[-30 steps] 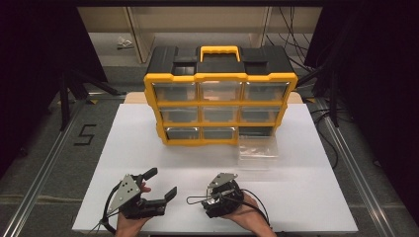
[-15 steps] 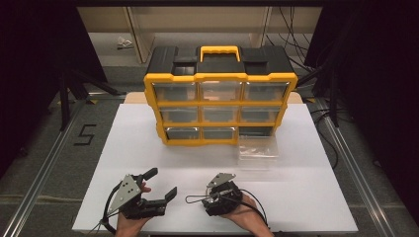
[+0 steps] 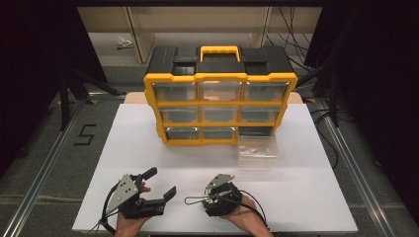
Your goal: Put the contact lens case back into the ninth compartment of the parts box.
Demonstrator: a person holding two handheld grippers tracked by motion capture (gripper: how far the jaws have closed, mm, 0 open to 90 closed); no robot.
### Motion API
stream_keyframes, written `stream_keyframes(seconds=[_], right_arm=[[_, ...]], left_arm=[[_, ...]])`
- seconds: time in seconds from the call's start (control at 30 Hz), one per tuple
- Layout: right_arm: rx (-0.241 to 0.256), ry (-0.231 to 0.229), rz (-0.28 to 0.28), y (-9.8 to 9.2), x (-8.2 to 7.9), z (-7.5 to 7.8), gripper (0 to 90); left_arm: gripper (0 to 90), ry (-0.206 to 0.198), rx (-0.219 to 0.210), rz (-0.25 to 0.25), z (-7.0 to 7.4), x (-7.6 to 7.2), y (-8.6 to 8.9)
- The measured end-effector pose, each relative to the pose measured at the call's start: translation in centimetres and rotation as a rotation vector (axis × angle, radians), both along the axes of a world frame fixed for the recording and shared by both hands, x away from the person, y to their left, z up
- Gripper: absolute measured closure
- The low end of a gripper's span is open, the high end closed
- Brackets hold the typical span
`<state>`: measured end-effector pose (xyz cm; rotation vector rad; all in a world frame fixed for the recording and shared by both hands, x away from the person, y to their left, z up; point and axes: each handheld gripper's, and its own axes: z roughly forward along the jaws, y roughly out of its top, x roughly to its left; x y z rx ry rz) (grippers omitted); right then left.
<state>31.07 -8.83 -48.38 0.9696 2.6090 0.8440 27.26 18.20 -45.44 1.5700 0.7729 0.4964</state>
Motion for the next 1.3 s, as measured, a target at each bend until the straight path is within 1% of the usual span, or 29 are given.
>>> stream_keyframes(seconds=[0.17, 0.23, 0.27, 0.33, 0.5, 0.6, 0.67, 0.8, 0.83, 0.93, 1.2, 1.3], right_arm=[[-0.004, -0.004, 0.001, 0.0, 0.0, 0.0, 36.8], [-0.006, -0.003, 0.004, 0.0, -0.1, 0.0, 38.2], [-0.004, -0.001, 0.002, 0.1, -0.1, 0.0, 40.0], [-0.002, -0.003, 0.012, 0.1, -0.2, 0.1, 45.4], [0.0, -0.004, 0.018, 0.0, -0.1, 0.1, 47.0], [0.002, -0.007, 0.005, 0.1, -0.2, 0.1, 49.3], [-0.001, -0.008, 0.013, 0.0, -0.1, 0.1, 49.4], [0.002, -0.003, 0.009, 0.0, -0.2, 0.2, 49.6], [0.002, -0.005, 0.017, 0.0, -0.1, 0.2, 49.6], [0.017, 0.002, 0.017, -0.1, -0.2, 0.5, 49.6], [0.064, -0.039, 0.011, -0.7, 0.0, 1.8, 49.7], [0.074, -0.042, 0.003, -1.0, 0.1, 2.2, 49.7]], left_arm=[[11.1, 0.003, -0.003, -0.005, 0.0, 0.0, 0.0], [11.1, 0.008, -0.027, -0.016, 0.0, 0.1, 0.1], [11.2, 0.009, -0.034, -0.013, 0.0, 0.1, 0.2], [11.3, 0.009, -0.032, -0.009, 0.0, 0.1, 0.3], [11.4, 0.007, -0.025, -0.012, 0.0, 0.1, 0.1], [11.5, 0.008, -0.022, -0.011, 0.0, 0.1, 0.1], [11.5, 0.009, -0.021, -0.01, 0.0, 0.1, 0.1], [11.6, 0.009, -0.019, -0.008, 0.0, 0.1, 0.1], [11.6, 0.009, -0.018, -0.008, 0.0, 0.1, 0.1], [11.6, 0.008, -0.017, -0.008, 0.0, 0.1, 0.0], [11.6, 0.004, -0.01, -0.01, 0.0, 0.0, -0.1], [11.7, 0.007, -0.009, -0.009, 0.0, 0.0, -0.1]])
